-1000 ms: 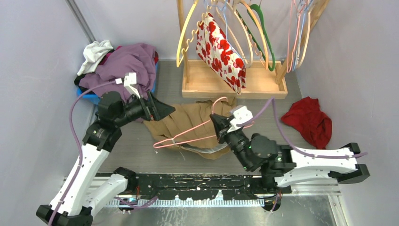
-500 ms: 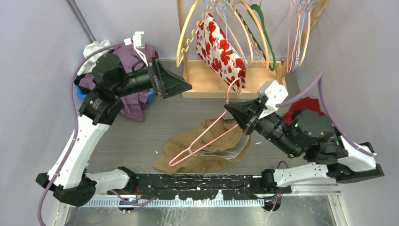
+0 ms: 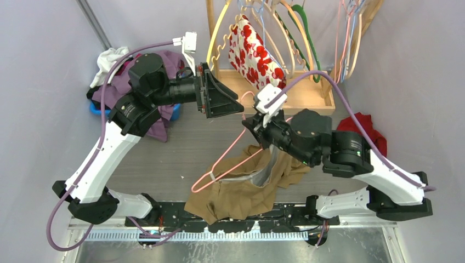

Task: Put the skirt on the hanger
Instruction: Pick up the hanger at the center of the board.

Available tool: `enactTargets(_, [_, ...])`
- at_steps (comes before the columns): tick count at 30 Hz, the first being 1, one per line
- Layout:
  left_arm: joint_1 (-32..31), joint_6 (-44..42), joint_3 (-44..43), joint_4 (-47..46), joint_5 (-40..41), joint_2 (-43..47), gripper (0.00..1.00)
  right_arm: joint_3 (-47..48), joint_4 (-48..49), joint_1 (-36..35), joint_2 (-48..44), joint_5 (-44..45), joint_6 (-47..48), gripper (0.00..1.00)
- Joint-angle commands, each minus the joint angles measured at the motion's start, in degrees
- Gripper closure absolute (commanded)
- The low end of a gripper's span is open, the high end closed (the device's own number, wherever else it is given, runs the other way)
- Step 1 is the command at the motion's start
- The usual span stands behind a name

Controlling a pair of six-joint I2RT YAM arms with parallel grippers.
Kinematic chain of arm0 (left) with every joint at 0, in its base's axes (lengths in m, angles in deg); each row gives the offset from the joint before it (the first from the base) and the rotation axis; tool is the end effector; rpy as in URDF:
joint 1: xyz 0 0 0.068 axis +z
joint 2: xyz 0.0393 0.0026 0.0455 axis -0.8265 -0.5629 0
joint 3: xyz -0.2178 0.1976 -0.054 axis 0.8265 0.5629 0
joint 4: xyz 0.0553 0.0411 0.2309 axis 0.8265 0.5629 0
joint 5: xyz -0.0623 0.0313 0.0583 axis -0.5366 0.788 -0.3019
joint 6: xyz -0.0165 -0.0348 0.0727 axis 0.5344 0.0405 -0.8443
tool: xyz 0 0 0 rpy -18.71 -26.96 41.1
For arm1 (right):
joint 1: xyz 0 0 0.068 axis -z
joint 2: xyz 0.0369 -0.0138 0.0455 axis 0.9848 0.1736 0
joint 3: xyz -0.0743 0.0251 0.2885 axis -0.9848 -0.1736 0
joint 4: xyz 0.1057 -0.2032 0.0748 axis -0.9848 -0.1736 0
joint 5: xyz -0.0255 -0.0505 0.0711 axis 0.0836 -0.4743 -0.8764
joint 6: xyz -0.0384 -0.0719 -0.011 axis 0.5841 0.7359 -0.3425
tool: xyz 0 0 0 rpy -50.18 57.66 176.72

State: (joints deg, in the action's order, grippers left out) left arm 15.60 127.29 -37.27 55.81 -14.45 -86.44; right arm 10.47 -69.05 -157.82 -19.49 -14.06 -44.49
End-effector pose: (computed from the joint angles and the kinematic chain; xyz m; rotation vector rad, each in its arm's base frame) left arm 0.1588 -0.1966 0.5544 0.6814 1.6573 -1.6040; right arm 0.0722 0.1620 0.5225 -0.8039 1.5559 0.4999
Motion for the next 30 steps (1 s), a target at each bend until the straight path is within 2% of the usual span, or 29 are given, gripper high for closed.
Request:
enactTargets(1, [-1.5, -5.6, -2.6, 3.1, 2.7, 1.2, 0.05, -2.0, 5.1, 6.7, -0.5, -8.7, -4.1, 0.99])
enactTargets(11, [-1.8, -10.9, -0.7, 11.9, 11.3, 2.3, 0.07, -5.8, 8.4, 10.5, 0.0, -11.9, -5.2, 0.99])
enactTargets(15, [-2.8, -11.5, 0.7, 11.7, 14.1, 1.9, 0.14, -6.7, 9.7, 11.0, 0.0, -11.9, -5.6, 0.99])
enactTargets(24, [-5.9, -10.6, 0.2, 11.3, 15.5, -0.6, 0.47, -7.7, 13.1, 12.0, 1.2, -13.7, -5.2, 0.99])
enactTargets(25, [-6.1, -10.5, -0.3, 11.6, 15.7, -1.0, 0.54, -7.8, 13.3, 12.1, 1.3, -13.8, -5.3, 0.99])
enactTargets(27, [-6.3, -10.3, -1.1, 12.4, 16.1, -1.7, 0.75, -7.8, 13.8, 12.3, 1.3, -13.9, -5.4, 0.99])
enactTargets(29, [-6.5, -10.0, -1.5, 12.6, 16.5, -2.5, 0.81, -7.6, 13.8, 12.4, 1.5, -13.9, -5.4, 0.99])
enactTargets(30, [-6.6, -9.9, -1.7, 12.9, 16.7, -2.7, 0.89, -7.5, 13.9, 12.5, 1.6, -13.6, -5.5, 0.99])
